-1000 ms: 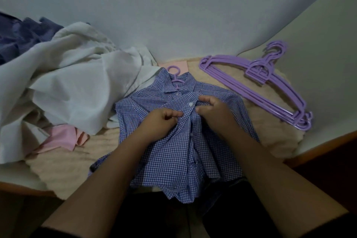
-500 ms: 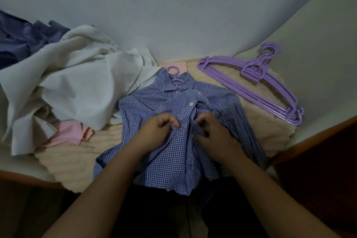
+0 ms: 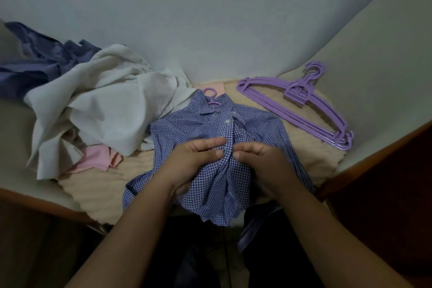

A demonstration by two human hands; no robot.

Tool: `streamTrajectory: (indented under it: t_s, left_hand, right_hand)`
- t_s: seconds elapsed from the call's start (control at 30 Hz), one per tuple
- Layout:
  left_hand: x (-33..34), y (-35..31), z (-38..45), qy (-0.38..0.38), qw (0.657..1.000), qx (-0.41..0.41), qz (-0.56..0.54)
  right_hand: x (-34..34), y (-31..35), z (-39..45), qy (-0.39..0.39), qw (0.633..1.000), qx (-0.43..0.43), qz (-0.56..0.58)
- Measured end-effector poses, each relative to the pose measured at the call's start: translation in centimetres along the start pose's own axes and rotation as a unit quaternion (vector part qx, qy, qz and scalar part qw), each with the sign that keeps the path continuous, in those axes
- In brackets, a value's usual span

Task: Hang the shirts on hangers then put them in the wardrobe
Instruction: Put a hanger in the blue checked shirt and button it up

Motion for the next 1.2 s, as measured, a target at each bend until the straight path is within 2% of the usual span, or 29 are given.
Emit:
streamTrajectory:
  t_s: [0.43,0.6,0.87,1.2]
  left_hand:
    - [0.1,0.8,0.0,-0.033,0.999,-0.012,-0.023]
    - [0.3,0.9,0.2,-0.036,0.997,-0.017,-0.074]
    - [0.2,0.6,0.6,-0.036,0.999,0.013,-0.027]
    - [0.2,0.0,0.9,-0.026,0.997,0.052,0.047]
  right_hand:
    - [0.2,-1.2,0.0,-0.006,0.996,0.019,0.092]
    - [0.3,-1.1,0.2,-0.009,0.995,0.019,0.099]
    - [0.9,-1.0,0.5,0.008,0.990,0.032,0.136]
    - [0.6,-1.6,1.1,-0.008,0.995,0.034,0.093]
Point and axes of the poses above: each hand's wrist, its own z-axis towards the middle knuckle, its own x-axis out of the palm, y = z × x, the point moved 10 cm from there along z, towards the middle knuckle, and after that the axes turned 4 degrees about -z, right-handed, at the moved point
